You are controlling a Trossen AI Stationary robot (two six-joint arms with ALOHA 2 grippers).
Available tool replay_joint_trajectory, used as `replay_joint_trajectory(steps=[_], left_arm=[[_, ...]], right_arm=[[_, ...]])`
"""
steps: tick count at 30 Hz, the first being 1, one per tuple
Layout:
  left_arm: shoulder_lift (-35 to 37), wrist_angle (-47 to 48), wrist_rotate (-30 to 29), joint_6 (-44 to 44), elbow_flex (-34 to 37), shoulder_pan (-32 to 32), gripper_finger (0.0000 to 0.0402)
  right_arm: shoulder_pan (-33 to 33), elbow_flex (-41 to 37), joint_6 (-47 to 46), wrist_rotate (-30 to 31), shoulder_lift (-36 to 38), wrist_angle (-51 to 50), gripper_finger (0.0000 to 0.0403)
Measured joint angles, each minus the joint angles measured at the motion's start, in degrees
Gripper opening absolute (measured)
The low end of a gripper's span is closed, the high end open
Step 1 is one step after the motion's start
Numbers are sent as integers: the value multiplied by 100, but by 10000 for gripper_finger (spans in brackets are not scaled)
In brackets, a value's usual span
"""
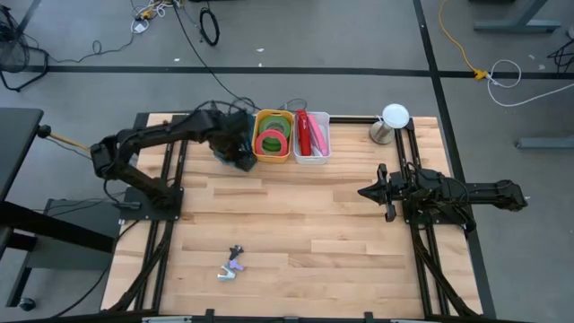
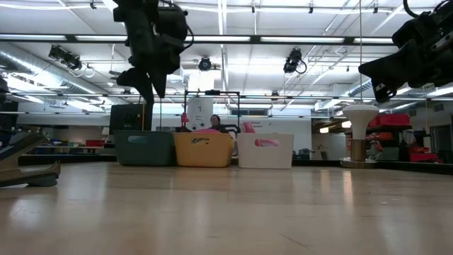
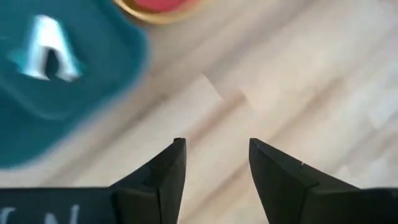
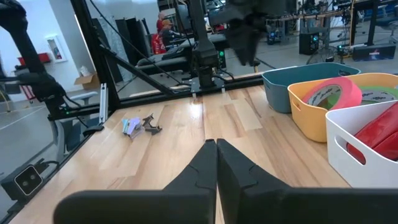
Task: Pick and place Stapler, Stapler remover, tape
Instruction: Put the black staple remover into the blue bin
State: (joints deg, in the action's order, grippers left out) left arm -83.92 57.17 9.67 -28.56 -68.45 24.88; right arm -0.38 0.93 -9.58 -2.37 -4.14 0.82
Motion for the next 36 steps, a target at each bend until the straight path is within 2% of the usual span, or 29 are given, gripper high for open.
replay_joint_trajectory(steps=[3, 14, 22, 31, 36], left_arm=[[0, 2, 6, -367, 0, -475, 177], [-7, 4, -38, -712, 0, -1886, 177], [-7, 8, -472, -228, 0, -2719, 177], [4, -27, -1276, -181, 4, -3568, 177], [266, -197, -1378, -221, 122, -4069, 177]], right_arm=[[2, 0, 0, -2, 0, 0, 7], [0, 0, 0, 0, 0, 0, 7], [1, 0, 0, -1, 0, 0, 7], [0, 0, 0, -1, 0, 0, 7], [0, 0, 0, 0, 0, -1, 7]])
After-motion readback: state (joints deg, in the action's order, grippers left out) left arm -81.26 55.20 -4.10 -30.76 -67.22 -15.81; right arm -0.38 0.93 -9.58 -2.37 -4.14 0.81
